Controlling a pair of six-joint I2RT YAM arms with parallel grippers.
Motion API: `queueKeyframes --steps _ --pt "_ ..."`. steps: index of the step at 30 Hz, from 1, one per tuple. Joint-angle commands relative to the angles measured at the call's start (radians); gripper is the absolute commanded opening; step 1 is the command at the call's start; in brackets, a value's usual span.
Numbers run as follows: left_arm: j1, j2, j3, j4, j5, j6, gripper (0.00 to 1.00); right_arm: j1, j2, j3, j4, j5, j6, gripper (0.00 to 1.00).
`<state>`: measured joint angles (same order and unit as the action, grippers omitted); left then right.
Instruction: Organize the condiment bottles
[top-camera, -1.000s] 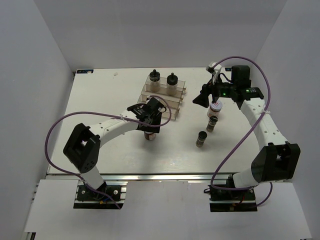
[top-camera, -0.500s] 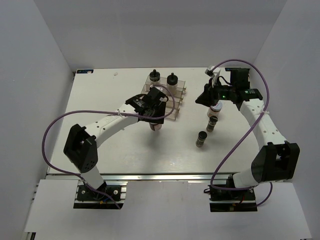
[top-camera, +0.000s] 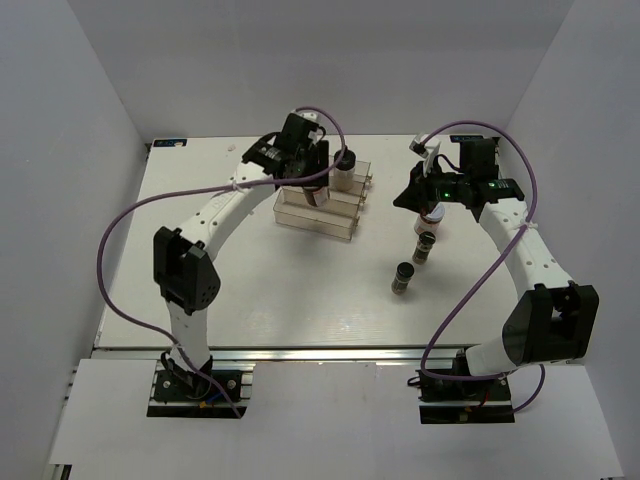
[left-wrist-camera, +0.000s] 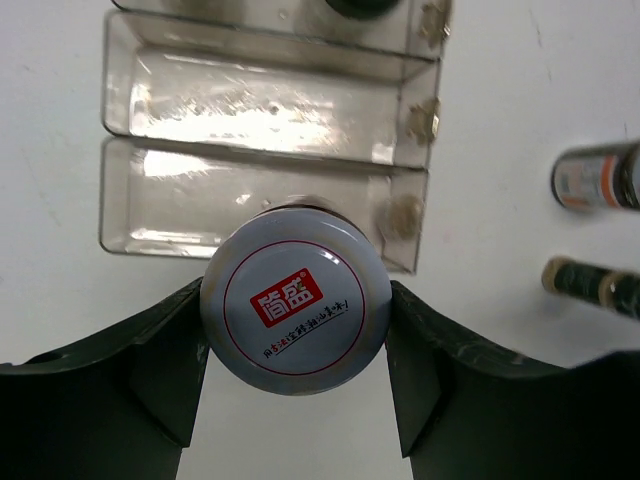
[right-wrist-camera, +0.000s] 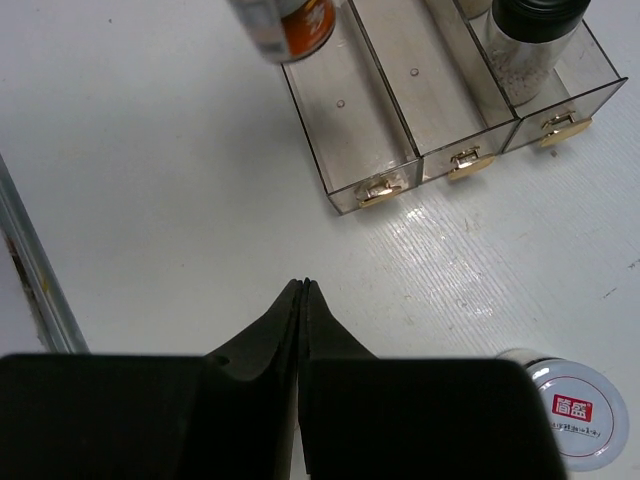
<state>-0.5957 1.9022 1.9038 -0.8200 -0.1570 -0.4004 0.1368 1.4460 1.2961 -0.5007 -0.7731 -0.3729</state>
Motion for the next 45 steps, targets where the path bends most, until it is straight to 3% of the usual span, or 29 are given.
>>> queueKeyframes --steps 1,9,25,33,35,37,38,45 --pt "0.068 0.032 0.138 0.035 0.016 0.032 0.00 -0.003 -0.021 -0.009 0.008 0.005 -0.001 0.00" --pt "0.125 0.198 0.304 0.139 -0.018 0.069 0.00 -0.003 -0.016 -0.015 0.011 0.005 0.003 0.00" --pt "0.151 0.324 0.284 0.234 -0.050 0.109 0.00 -0.005 -0.007 -0.029 0.017 0.018 0.003 0.00" --pt "0.151 0.350 0.248 0.240 -0.053 0.113 0.00 -0.005 0.001 -0.023 0.019 0.028 0.000 0.22" --pt "0.151 0.353 0.238 0.260 -0.052 0.112 0.17 -0.005 0.002 -0.017 0.017 0.029 0.000 0.29" --pt "0.151 0.360 0.227 0.265 -0.052 0.114 0.24 -0.005 0.004 -0.015 0.016 0.034 0.000 0.33" --pt "0.151 0.363 0.227 0.262 -0.053 0.112 0.33 -0.005 0.002 -0.012 0.014 0.037 0.000 0.34" --pt "0.151 0.386 0.230 0.252 -0.047 0.110 0.67 -0.005 -0.007 -0.018 0.011 0.058 0.000 0.42"
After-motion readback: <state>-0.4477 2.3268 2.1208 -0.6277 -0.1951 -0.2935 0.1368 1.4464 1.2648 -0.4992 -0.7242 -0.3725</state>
